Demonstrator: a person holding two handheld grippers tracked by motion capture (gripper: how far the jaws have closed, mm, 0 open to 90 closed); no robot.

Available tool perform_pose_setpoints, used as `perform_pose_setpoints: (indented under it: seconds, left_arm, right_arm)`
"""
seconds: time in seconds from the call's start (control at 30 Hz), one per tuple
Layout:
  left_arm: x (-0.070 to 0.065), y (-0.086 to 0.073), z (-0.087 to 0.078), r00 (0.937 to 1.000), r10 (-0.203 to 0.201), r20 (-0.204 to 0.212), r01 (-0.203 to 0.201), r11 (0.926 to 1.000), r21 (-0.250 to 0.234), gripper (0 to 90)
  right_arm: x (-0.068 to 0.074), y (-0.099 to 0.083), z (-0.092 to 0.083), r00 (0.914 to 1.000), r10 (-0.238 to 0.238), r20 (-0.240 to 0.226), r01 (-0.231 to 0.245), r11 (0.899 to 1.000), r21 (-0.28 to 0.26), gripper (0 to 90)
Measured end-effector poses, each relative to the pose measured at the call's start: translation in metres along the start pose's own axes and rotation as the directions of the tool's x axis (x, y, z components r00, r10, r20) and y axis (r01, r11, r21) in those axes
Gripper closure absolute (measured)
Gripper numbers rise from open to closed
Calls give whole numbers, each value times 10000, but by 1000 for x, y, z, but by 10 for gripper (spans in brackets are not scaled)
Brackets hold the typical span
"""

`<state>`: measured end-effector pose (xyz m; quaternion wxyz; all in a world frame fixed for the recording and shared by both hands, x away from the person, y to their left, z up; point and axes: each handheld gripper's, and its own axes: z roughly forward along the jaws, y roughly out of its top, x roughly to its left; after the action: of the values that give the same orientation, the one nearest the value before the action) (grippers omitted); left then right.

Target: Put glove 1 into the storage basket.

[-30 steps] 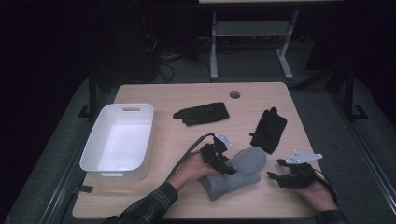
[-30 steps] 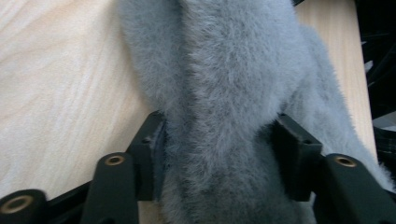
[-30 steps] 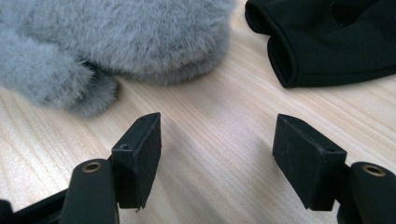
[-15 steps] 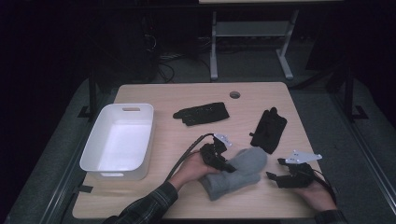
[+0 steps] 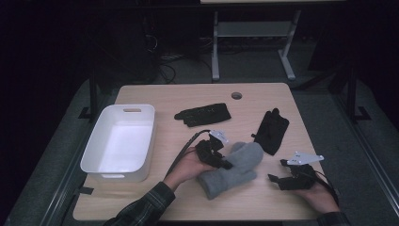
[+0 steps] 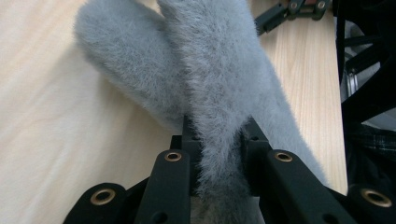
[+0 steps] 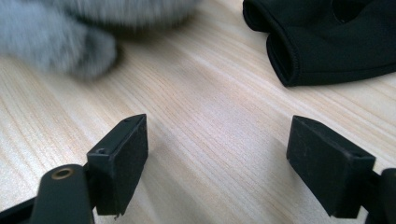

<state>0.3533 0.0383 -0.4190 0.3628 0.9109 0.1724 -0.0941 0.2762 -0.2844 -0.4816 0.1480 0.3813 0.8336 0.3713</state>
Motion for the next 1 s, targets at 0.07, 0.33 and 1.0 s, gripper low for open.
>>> perform_pose_setpoints:
  seconds: [0.07, 0.33, 1.0]
  left_arm:
    - [1, 0, -7, 9999, -44, -141, 42, 9999, -109, 765]
    - [5, -1, -36, 9977, -173, -663, 145, 9990, -429, 762]
    - [15, -9, -122, 9783, -935, -1850, 696, 9888, -1317, 762]
  right_arm:
    - [0, 0, 0, 10000, -7, -8, 7, 10000, 32, 188]
    - [0, 0, 1, 10000, 39, 22, -39, 10000, 57, 170]
    - [0, 0, 1, 10000, 31, 32, -31, 10000, 58, 165]
